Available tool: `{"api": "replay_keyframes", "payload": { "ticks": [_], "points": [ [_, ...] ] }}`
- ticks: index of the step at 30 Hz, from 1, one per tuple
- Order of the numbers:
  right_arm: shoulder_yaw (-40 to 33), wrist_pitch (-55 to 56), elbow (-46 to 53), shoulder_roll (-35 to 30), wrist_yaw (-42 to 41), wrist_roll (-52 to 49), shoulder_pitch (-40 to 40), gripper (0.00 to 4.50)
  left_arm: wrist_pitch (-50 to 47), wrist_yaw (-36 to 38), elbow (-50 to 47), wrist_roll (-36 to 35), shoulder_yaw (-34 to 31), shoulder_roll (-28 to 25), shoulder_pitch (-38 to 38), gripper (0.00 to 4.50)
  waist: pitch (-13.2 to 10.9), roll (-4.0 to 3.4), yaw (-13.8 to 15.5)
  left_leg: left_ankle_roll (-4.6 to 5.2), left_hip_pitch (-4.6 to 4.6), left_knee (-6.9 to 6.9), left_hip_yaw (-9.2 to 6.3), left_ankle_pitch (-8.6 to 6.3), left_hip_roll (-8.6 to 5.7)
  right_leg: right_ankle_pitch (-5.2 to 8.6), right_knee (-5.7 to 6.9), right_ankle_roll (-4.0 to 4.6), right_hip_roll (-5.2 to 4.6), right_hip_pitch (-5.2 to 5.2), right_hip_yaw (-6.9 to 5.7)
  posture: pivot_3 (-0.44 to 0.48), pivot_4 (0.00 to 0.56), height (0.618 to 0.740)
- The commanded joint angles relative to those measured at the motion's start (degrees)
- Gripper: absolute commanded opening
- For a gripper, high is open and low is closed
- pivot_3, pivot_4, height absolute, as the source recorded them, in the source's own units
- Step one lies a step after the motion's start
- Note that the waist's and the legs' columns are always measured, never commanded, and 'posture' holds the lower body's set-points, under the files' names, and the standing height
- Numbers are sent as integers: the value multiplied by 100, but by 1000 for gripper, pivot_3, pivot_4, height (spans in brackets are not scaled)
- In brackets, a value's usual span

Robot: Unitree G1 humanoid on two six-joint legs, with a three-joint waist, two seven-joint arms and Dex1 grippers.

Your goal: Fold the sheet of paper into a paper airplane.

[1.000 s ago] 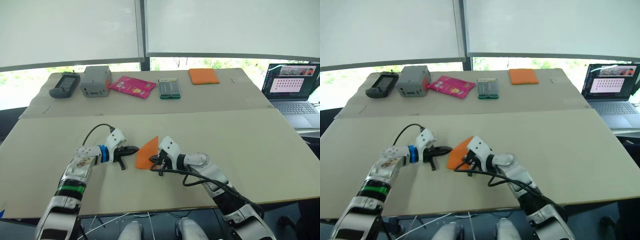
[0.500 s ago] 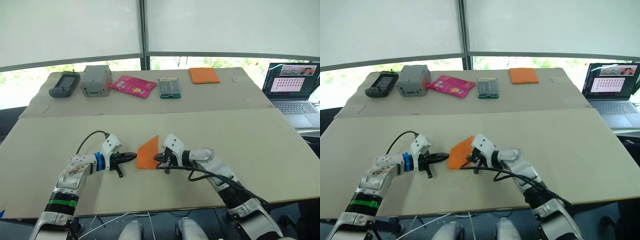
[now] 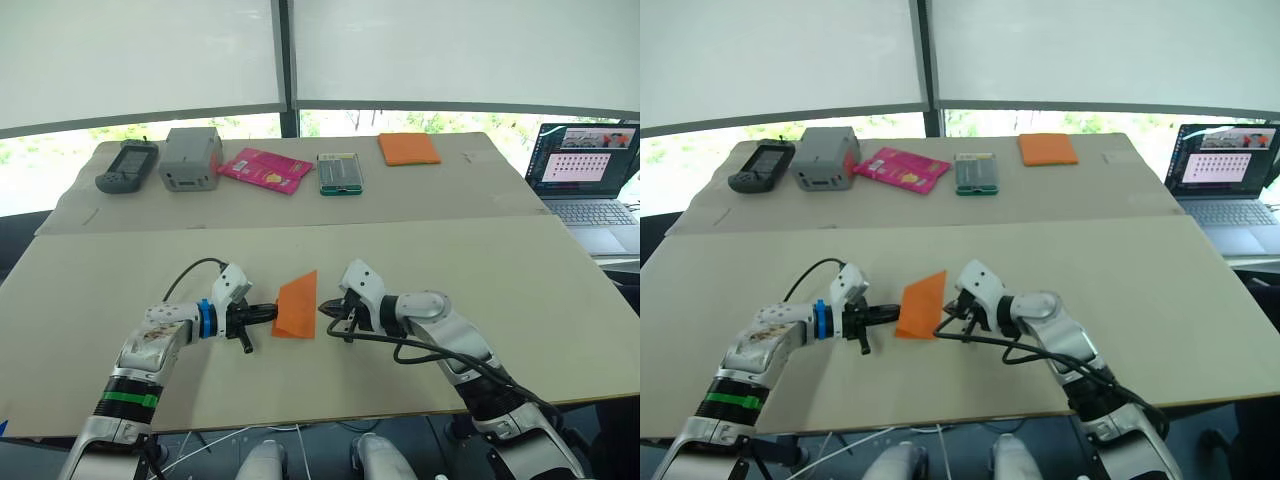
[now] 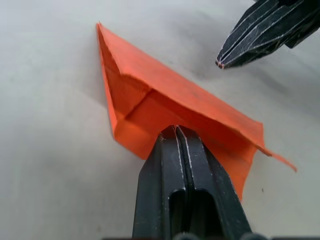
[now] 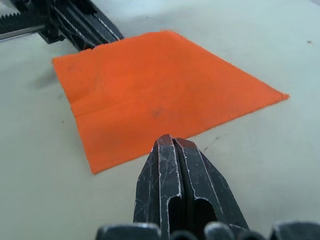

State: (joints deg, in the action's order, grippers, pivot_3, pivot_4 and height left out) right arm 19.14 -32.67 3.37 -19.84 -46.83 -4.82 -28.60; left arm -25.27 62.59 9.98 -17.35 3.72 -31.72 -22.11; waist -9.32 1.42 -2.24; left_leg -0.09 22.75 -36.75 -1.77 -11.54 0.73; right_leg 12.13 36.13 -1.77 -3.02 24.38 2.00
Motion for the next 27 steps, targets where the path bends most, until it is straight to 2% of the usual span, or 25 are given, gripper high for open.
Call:
{"api": "replay_keyframes", "payload": {
  "ticks": [1, 9, 10, 11, 12, 14, 16, 20, 23, 27],
  "points": [
    [-194, -76, 375, -69, 99, -85, -66, 53, -39, 159, -116, 43, 163, -133, -32, 0, 0, 0, -7, 0, 0, 0, 1, 0, 0, 0, 0, 0, 0, 1, 1, 0, 150, 740],
    [-381, -395, 855, -359, 98, -262, 38, 53, -604, -264, 214, -274, -430, -241, -486, 0, -10, 14, 6, 0, 5, 0, -1, 0, 1, 0, 0, -1, 1, 4, -2, 0, 150, 740],
    [-395, -422, 895, -386, 106, -270, 63, 0, -1150, -422, 393, -495, -645, -228, -679, 546, -11, 15, 5, 0, 5, 0, -1, 0, 1, 0, 0, -1, 1, 4, -2, 0, 150, 740],
    [-410, -446, 927, -403, 119, -276, 88, 0, -1706, -535, 536, -768, -883, -199, -866, 775, -13, 18, 2, 0, 5, 0, -1, 0, 1, 0, 0, -1, 1, 4, -3, 0, 150, 740],
    [-419, -467, 945, -412, 131, -283, 102, 0, -1954, -510, 534, -964, -1009, -190, -967, 1154, -16, 23, -3, 0, 6, -1, -2, 0, 1, -1, 1, -2, 2, 5, -3, 0, 150, 740],
    [-432, -508, 992, -418, 175, -307, 143, 0, -2496, -901, 397, -1225, -1279, -28, -1246, 1772, -17, 25, -3, 0, 9, -2, -4, 0, 1, -2, -1, -4, 2, 5, -5, 0, 150, 740],
    [-431, -525, 1020, -412, 216, -335, 162, 0, -2711, -1348, 205, -1114, -1251, 49, -1406, 2482, -18, 27, 11, 0, 12, -2, -3, 0, -2, -3, -5, -7, -2, 5, -4, 0, 150, 740],
    [-422, -532, 1072, -405, 267, -390, 182, 0, -4842, -1462, 706, -1340, -934, -204, -2188, 3823, -31, 48, 3, 0, 13, -5, -3, 0, -9, -6, -4, -14, -5, 4, -1, 0, 150, 740],
    [-472, -460, 1220, -445, 198, -505, 223, 0, -5490, -1053, 1650, -1594, -955, -315, -2823, 3823, -33, 48, -18, 0, 12, -6, -5, 0, -8, -6, -3, -14, -2, 5, -3, 0, 150, 740],
    [-529, 75, 1544, -678, -133, -638, 387, 0, -5538, -531, 2204, -1500, -325, -394, -3263, 3823, -34, 49, -25, 0, 14, -5, -4, 0, -6, -6, -4, -14, 1, 10, -3, 0, 150, 740]
  ]
}}
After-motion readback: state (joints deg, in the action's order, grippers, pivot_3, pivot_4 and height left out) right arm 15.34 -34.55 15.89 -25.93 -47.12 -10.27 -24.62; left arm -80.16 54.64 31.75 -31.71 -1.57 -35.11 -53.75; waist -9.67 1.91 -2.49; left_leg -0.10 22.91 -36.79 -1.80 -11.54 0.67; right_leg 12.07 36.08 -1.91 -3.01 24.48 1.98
